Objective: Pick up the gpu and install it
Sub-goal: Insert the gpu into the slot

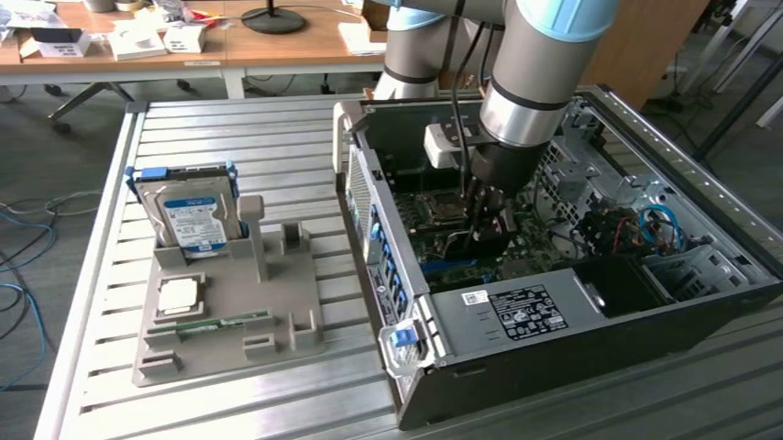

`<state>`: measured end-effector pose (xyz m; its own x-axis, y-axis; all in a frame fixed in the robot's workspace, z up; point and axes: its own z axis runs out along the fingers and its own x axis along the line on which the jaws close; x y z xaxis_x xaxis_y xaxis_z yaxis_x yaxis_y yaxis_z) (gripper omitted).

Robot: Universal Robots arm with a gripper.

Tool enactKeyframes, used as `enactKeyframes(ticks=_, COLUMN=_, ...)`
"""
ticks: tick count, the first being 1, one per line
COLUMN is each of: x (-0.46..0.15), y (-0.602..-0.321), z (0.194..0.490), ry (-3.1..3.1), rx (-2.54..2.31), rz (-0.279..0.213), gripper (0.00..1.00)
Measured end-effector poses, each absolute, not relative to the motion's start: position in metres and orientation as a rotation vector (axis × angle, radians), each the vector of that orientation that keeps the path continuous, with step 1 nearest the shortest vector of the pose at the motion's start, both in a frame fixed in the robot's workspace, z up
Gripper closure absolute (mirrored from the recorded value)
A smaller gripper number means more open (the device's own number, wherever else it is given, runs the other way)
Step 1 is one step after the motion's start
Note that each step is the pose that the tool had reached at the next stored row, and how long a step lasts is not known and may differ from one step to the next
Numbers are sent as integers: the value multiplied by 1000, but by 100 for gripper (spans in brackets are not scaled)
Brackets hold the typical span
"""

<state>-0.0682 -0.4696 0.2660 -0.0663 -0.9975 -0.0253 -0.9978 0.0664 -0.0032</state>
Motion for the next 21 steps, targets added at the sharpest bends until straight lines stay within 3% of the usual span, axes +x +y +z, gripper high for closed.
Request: enactKeyframes(ticks=21, x=-72, y=-469, z=266, ry=2279, rx=-2132, rz=23, gripper=74)
